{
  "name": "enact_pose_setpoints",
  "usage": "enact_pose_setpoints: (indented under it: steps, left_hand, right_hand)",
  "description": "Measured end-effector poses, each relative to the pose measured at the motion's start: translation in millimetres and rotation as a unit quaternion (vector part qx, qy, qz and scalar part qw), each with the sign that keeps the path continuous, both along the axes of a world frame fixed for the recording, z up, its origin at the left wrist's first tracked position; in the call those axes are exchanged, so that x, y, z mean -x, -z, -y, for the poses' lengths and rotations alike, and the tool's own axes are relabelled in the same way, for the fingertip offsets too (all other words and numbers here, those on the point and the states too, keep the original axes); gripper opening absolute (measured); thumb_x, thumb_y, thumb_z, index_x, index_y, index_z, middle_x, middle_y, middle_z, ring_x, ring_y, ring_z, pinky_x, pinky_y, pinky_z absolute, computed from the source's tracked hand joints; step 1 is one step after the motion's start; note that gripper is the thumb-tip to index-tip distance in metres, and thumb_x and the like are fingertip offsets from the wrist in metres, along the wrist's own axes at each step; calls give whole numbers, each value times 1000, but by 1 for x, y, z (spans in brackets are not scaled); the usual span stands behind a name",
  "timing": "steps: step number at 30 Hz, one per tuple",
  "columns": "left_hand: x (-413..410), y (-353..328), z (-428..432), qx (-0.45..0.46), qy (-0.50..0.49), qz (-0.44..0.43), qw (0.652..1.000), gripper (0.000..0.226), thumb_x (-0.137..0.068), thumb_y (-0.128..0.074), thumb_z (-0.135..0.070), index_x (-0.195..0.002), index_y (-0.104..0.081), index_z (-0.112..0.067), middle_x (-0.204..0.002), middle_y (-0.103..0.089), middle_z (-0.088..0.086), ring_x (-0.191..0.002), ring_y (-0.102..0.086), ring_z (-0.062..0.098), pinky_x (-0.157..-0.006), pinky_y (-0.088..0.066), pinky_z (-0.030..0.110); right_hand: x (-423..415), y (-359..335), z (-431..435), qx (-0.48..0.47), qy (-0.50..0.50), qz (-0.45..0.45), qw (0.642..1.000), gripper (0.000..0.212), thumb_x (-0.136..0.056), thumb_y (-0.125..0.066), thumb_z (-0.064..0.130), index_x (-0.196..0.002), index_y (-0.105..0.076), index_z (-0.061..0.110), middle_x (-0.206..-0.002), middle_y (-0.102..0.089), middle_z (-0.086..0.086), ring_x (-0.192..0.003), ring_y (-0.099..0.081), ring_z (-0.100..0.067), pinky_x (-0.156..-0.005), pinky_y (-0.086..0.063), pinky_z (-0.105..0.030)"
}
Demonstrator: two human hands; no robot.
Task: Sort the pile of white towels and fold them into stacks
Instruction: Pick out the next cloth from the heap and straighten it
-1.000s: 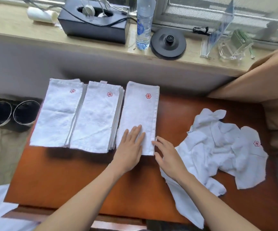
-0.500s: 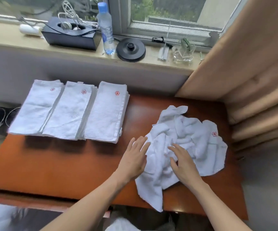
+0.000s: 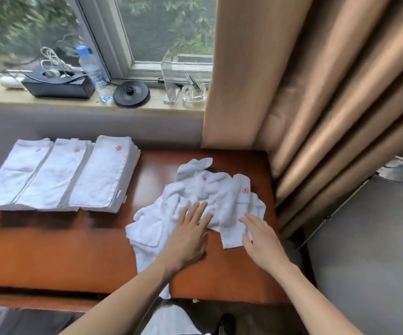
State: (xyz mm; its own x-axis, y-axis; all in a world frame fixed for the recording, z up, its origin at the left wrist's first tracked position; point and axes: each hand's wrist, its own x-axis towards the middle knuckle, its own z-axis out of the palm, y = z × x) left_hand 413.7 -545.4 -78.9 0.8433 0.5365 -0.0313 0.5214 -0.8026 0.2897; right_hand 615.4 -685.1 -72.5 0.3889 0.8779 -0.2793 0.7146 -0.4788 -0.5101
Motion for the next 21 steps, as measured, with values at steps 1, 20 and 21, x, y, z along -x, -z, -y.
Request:
enact_pose_setpoints:
  steps: [1,20,21]
  left_hand:
    - [-10,-3,2,-1,0,1,1000,57,-102,-44,-23,-157,-34,-18,-172,-6,6,-160,3,27,-128,7,46]
    - [-116,70,-26,95,-17,-63,993,53,-102,-43,-22,-155,-38,-17,-172,-9,6,-159,-2,26,-128,2,46]
    - [-114,73,-23,98,-14,-71,993,53,-101,-42,-21,-154,-38,-17,-172,-8,5,-159,-2,25,-127,1,45]
  right_hand:
    - [-10,-1,4,4,7,-1,1000,51,-105,-49,22,-155,-42,29,-165,-31,9,-152,-24,-11,-125,-22,-35]
    - [-112,54,-76,166,-63,26,984,51,-108,-38,19,-157,-41,31,-174,6,9,-158,-4,-19,-127,-17,-41]
    - [-114,57,-77,176,-64,23,982,52,-107,-38,18,-158,-39,32,-173,10,11,-158,-3,-19,-126,-19,-42]
